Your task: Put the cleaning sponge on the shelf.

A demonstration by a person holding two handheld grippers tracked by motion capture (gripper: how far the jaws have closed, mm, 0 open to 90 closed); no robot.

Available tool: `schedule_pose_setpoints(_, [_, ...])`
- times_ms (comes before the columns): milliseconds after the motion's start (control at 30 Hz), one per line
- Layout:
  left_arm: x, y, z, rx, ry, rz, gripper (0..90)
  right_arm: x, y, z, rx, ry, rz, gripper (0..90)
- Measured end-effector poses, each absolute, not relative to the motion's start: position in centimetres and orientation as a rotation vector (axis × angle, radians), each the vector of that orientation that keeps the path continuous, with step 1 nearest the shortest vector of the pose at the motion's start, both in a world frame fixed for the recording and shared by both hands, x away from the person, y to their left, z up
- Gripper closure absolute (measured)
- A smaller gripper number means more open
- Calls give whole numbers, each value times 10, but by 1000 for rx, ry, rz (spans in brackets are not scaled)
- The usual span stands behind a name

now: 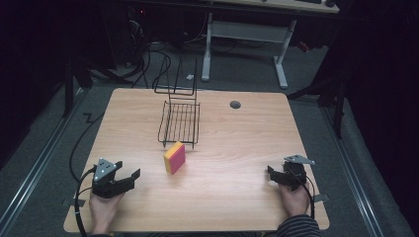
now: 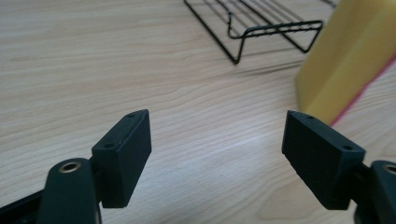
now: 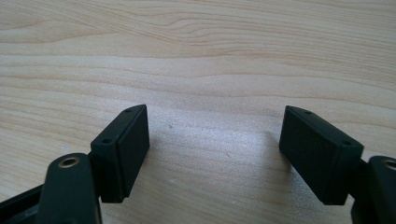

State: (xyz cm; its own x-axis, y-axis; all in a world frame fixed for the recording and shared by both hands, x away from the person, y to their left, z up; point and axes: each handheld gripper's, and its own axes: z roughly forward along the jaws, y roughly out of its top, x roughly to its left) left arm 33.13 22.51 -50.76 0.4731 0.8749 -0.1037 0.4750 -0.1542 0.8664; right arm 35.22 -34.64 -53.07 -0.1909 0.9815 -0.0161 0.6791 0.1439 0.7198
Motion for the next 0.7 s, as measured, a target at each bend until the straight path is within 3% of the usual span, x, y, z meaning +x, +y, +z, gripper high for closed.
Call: schedule_pose_setpoints(700, [338,170,-493,1914,939,416,262,352,-346,-531,1579,1940,810,246])
